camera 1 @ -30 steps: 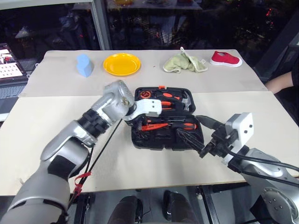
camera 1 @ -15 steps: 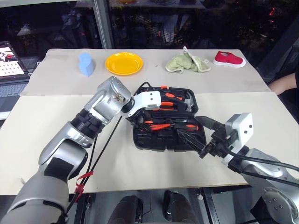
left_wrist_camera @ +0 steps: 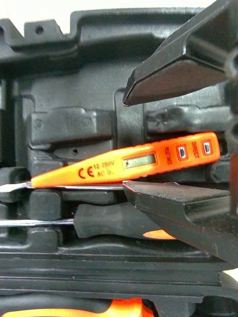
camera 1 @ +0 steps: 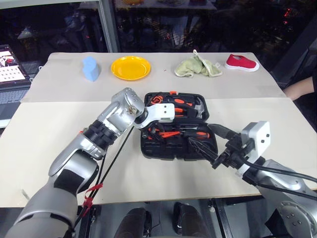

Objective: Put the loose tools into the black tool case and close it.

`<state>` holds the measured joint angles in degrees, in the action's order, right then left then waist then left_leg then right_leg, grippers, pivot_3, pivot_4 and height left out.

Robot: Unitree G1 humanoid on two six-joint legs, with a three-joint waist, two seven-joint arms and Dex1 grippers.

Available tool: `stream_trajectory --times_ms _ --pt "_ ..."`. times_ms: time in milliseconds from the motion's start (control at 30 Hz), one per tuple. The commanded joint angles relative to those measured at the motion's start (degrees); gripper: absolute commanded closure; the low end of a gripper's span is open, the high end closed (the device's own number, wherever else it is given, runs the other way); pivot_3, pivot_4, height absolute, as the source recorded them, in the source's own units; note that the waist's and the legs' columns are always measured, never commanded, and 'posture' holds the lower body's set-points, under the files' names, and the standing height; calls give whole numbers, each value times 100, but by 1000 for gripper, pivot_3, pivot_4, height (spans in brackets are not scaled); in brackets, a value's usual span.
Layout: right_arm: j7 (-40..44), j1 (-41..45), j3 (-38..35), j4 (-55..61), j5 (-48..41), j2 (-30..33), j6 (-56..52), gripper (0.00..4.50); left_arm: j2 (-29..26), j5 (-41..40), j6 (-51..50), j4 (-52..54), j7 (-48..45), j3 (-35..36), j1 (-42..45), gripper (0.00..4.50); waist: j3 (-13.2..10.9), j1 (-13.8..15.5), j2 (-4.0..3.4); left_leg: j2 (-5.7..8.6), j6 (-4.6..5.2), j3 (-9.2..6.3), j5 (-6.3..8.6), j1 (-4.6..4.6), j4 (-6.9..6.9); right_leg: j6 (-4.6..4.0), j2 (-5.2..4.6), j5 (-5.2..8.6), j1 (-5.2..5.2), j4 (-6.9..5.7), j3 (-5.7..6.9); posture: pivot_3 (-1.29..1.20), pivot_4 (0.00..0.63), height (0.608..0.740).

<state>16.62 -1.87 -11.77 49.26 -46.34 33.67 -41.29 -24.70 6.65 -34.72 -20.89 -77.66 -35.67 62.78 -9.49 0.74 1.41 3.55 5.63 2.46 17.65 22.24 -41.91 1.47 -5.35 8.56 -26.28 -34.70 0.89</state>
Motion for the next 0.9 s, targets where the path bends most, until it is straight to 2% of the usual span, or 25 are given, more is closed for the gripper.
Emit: stream_trajectory --times_ms 33,133,167,200,300,333,600,900 --pt "-72 5 -96 236 -120 -14 80 0 68 64 150 -35 60 68 52 1921 0 -1 0 0 0 0 0 1 0 0 0 0 0 0 1 0 150 740" --pt "-104 36 -111 228 -175 -20 75 0 131 28 172 -68 57 85 31 1921 0 1 0 0 0 0 0 1 0 0 -1 0 0 1 0 0 150 740" --pt "-111 37 -125 233 -200 -19 75 0 140 11 164 -49 47 91 20 2425 0 1 0 0 0 0 0 1 0 0 -1 0 0 2 1 0 150 740" --pt "-119 40 -137 236 -223 -16 74 0 142 4 157 -38 39 95 13 2630 0 0 0 0 0 0 0 1 0 0 -1 0 0 2 1 0 150 740" --pt "-147 30 -171 249 -302 2 84 0 122 -10 149 17 12 109 -9 3836 0 -1 0 0 1 0 0 1 0 0 0 0 0 3 1 0 150 740" --pt "-158 32 -182 249 -337 1 89 0 104 -16 149 34 -4 120 -11 4021 0 -1 0 0 1 0 1 1 0 0 0 0 0 3 1 0 150 740" --pt "-198 31 -256 239 -534 35 112 0 -258 49 250 287 -328 71 0 4031 0 -20 0 -3 4 0 2 0 1 0 2 0 -1 3 0 0 150 740" --pt "-224 114 -176 175 -518 9 147 0 -418 355 871 -122 -567 -124 91 4031 0 -35 0 -4 9 0 6 -5 1 -4 4 1 0 -3 -3 0 150 740"
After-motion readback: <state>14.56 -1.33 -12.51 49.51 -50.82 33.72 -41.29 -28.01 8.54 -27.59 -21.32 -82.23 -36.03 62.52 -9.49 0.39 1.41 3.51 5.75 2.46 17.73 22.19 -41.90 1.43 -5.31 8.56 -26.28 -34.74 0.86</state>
